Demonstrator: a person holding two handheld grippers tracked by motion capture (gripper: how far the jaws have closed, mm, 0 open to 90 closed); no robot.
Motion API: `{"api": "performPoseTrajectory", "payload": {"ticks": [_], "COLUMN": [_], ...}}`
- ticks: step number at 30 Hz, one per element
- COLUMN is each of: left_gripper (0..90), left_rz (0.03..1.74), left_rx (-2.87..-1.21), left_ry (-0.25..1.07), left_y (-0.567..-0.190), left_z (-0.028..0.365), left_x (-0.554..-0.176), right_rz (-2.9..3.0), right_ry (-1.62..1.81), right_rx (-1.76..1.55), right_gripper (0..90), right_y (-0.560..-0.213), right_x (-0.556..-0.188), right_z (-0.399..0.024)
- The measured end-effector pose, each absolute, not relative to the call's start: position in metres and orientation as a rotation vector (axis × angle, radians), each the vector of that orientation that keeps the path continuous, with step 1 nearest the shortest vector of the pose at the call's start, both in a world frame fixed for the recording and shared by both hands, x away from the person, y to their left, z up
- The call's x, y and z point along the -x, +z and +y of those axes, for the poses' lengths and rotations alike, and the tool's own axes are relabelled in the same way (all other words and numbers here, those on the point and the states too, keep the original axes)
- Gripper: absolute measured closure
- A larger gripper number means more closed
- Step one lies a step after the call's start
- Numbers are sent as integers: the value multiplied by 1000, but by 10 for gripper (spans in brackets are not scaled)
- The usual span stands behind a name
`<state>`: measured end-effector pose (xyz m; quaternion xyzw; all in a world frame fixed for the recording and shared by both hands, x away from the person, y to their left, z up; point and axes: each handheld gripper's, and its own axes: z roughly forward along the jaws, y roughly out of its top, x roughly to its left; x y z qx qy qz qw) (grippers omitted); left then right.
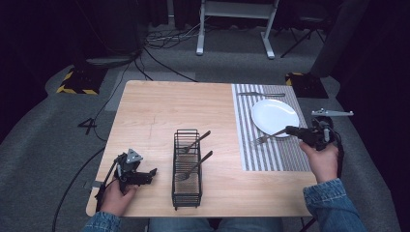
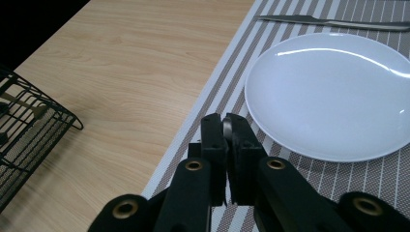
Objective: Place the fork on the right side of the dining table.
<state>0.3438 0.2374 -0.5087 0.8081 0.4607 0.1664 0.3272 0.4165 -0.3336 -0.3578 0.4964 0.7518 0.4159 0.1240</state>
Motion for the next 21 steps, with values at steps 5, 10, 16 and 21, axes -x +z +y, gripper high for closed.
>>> {"api": "performPoseTrajectory", "payload": {"ticks": [5,10,16,21], "left_gripper": [116,116,116,116], "left_rz": [1207,1207,1207,1207], "left_rx": [-2117,-2116,-2117,-2116], "left_ry": [438,436,439,436], "left_y": [-509,-509,-509,-509], "left_z": [238,237,238,237], "left_x": [-344,-344,-344,-344], "right_rz": [2199,2203,2205,2197], "right_ry": [1195,1193,1190,1207], "right_rx": [-1470,-1483,-1491,-1536], "right_gripper": [868,868,867,863], "right_y": [-365,-366,-366,-367], "right_x": [-420,-420,-420,-429], "right_z": [-335,-335,-336,-340]}}
